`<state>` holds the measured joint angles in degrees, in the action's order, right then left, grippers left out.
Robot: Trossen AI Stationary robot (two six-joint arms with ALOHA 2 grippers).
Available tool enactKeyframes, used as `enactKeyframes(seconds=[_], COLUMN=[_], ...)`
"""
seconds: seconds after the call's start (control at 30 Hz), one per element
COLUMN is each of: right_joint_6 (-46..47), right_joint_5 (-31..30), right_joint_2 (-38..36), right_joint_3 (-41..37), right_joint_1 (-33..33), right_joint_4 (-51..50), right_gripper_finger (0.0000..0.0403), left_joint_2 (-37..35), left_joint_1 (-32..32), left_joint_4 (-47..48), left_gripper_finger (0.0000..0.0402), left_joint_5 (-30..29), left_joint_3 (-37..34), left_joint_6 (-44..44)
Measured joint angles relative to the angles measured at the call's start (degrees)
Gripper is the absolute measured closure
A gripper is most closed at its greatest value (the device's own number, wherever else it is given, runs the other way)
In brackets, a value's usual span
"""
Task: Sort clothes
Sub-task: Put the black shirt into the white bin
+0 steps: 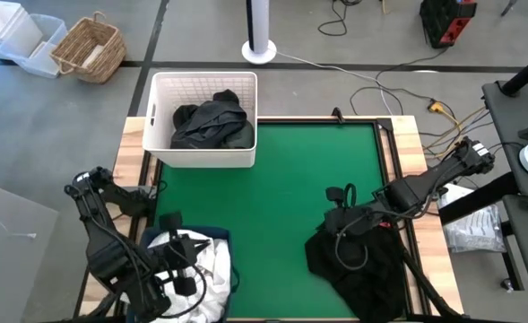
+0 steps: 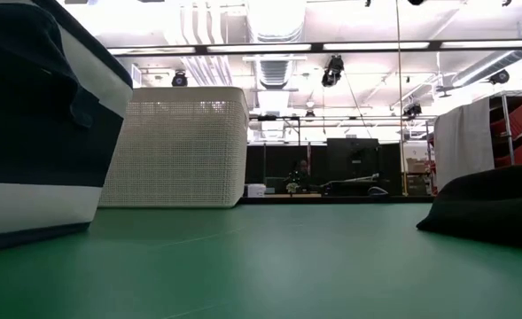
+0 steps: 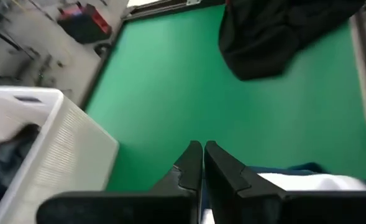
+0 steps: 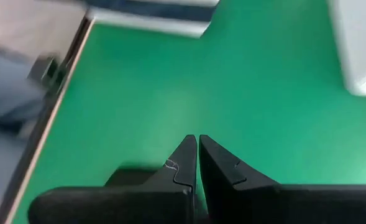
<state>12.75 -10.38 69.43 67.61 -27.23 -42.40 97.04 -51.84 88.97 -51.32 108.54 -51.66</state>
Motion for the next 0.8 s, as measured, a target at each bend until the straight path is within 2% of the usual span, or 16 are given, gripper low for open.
enactKeyframes(seconds=[0.17, 0.33, 0.53, 0.67, 0.8], right_joint_6=[4.0, 5.3, 9.7, 15.4, 21.2], right_joint_5=[6.0, 6.4, 6.4, 6.3, 5.8], right_joint_2=[0.0, 0.0, 0.0, 0.0, 0.0], right_joint_3=[-0.6, -2.6, -5.6, -6.7, -7.9], right_joint_1=[-1.0, -3.7, -8.1, -10.5, -12.6], right_joint_4=[-6.3, -13.1, -13.0, -13.0, -12.5], right_gripper_finger=[0.0392, 0.0392, 0.0389, 0.0363, 0.0310], left_joint_2=[0.0, 0.0, -0.2, -0.2, -0.2], left_joint_1=[2.8, 3.6, 3.6, 3.6, 3.9], left_joint_4=[-0.3, -0.3, -3.8, -5.9, -7.6], left_gripper_finger=[0.0401, 0.0402, 0.0401, 0.0401, 0.0402], left_joint_5=[-0.8, -3.8, -3.2, -2.8, -2.7], left_joint_3=[-1.4, -4.4, -11.6, -16.1, -19.5], left_joint_6=[7.4, 9.2, 9.6, 9.1, 7.3])
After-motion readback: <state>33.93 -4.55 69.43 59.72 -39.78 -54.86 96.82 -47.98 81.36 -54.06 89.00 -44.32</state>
